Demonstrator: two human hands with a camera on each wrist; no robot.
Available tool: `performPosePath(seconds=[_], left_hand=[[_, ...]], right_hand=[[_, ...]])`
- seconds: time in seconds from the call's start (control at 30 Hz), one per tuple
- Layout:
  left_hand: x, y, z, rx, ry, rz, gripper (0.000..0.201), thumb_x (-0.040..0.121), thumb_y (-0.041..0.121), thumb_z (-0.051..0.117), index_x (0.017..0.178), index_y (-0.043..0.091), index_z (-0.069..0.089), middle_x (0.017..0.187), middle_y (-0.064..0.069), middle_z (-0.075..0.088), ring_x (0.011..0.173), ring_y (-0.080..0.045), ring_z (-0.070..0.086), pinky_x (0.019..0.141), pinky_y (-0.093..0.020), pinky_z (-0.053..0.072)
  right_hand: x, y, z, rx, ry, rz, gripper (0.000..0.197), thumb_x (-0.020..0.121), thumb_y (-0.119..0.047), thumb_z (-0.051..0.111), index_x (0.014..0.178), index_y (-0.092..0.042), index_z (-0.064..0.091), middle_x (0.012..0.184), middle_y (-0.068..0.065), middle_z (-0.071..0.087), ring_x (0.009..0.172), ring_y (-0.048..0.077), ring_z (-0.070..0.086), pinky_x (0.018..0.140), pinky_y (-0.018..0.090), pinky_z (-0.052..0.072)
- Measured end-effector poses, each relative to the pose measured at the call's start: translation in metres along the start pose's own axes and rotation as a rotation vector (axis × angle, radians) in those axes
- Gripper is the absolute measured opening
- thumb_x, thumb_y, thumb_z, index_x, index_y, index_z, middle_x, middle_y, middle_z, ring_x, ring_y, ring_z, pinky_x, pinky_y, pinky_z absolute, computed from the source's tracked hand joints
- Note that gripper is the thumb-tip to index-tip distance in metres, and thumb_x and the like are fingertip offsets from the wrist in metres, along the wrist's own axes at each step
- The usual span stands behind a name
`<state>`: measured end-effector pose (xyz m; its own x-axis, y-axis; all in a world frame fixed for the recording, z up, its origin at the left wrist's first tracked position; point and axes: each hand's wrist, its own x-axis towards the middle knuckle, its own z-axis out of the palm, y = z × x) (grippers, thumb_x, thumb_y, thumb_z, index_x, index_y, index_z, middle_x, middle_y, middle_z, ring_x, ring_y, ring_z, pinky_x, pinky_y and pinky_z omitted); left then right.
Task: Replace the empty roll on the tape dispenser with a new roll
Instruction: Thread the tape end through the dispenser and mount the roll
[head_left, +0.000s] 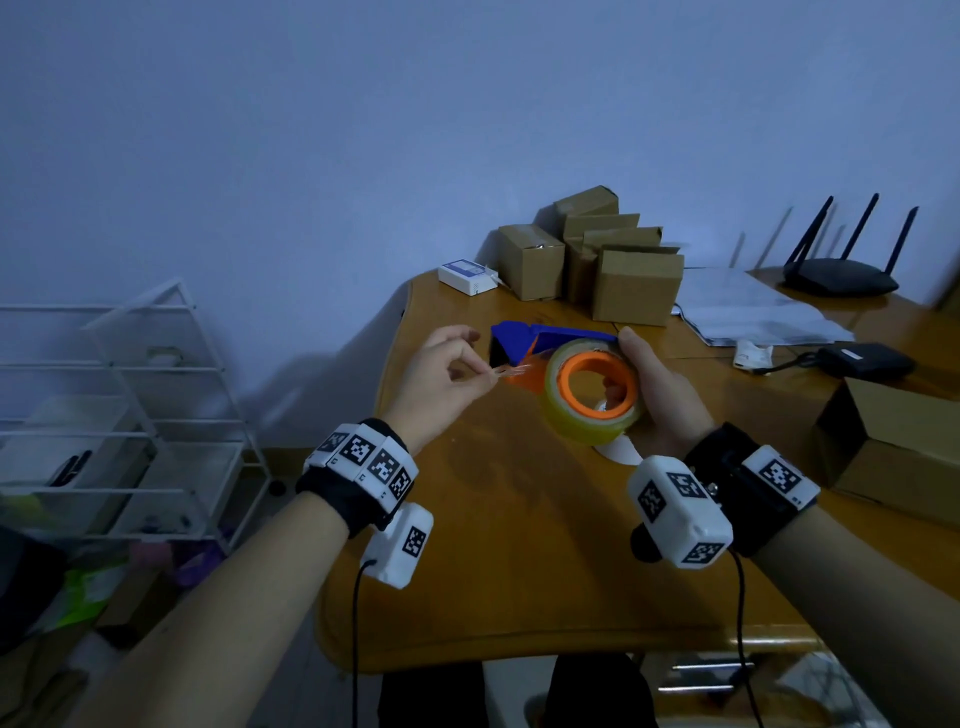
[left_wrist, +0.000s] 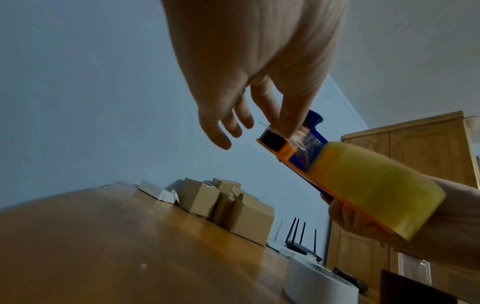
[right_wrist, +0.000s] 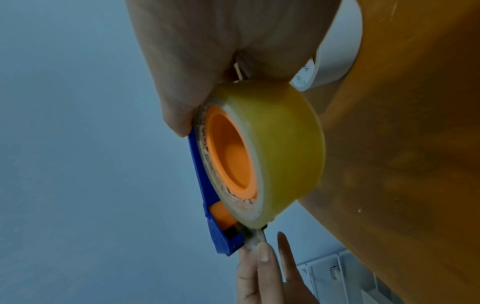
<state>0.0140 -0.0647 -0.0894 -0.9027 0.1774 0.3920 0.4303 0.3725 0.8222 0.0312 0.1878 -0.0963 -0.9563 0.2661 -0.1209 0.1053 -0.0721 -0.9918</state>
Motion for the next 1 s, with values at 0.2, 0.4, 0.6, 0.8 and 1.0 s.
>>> performPosePath(seconds=[0.2, 0.4, 0.6, 0.8, 1.0], left_hand=[[0.0032, -0.0020, -0.0062, 0.035, -0.009, -0.002, 0.012, 0.087, 0.018, 0.071, 0.078, 0.024, 0.065, 0.122, 0.010, 0.057, 0.116, -0.009, 0.055, 0.103, -0.036, 0.047], [0.0054, -0.0022, -0.0061, 0.052, -0.020, 0.018, 0.013, 0.090, 0.019, 0.068, 0.082, 0.028, 0.063, 0.121, 0.007, 0.058, 0.116, -0.014, 0.056, 0.102, -0.040, 0.047], [0.0035, -0.0019, -0.0023, 0.010, -0.084, -0.033, 0.022, 0.093, 0.020, 0.062, 0.081, 0.037, 0.054, 0.123, 0.005, 0.063, 0.114, -0.020, 0.062, 0.096, -0.054, 0.050], [0.0023, 0.0001, -0.0059, -0.130, -0.069, -0.042, 0.018, 0.092, 0.003, 0.060, 0.084, 0.018, 0.053, 0.116, 0.002, 0.065, 0.114, -0.018, 0.063, 0.098, -0.049, 0.052], [-0.0004, 0.0012, -0.0081, -0.118, -0.081, -0.052, 0.016, 0.094, 0.003, 0.058, 0.087, 0.016, 0.052, 0.113, 0.004, 0.061, 0.107, -0.010, 0.063, 0.096, -0.041, 0.054]], right_hand=[[0.0052, 0.0040, -0.0009, -0.011, -0.082, 0.027, 0.067, 0.065, -0.074, 0.070, 0.085, -0.011, 0.072, 0.071, 0.005, 0.071, 0.069, 0.018, 0.067, 0.087, 0.041, 0.056], [0.0077, 0.0030, -0.0031, -0.019, -0.144, 0.089, 0.089, 0.059, -0.078, 0.072, 0.111, -0.005, 0.072, 0.093, 0.013, 0.076, 0.082, 0.022, 0.071, 0.092, 0.042, 0.054], [0.0032, 0.0047, -0.0061, -0.011, -0.219, 0.101, 0.073, 0.077, -0.071, 0.062, 0.112, -0.007, 0.072, 0.103, 0.015, 0.074, 0.088, 0.024, 0.071, 0.089, 0.039, 0.053], [0.0014, 0.0052, -0.0088, 0.007, -0.249, 0.110, 0.074, 0.077, -0.064, 0.063, 0.118, -0.003, 0.068, 0.098, 0.016, 0.071, 0.083, 0.023, 0.066, 0.089, 0.040, 0.051], [0.0041, 0.0069, -0.0087, 0.056, -0.283, 0.106, 0.064, 0.086, -0.060, 0.058, 0.117, -0.004, 0.068, 0.094, 0.014, 0.071, 0.073, 0.018, 0.068, 0.072, 0.031, 0.051]])
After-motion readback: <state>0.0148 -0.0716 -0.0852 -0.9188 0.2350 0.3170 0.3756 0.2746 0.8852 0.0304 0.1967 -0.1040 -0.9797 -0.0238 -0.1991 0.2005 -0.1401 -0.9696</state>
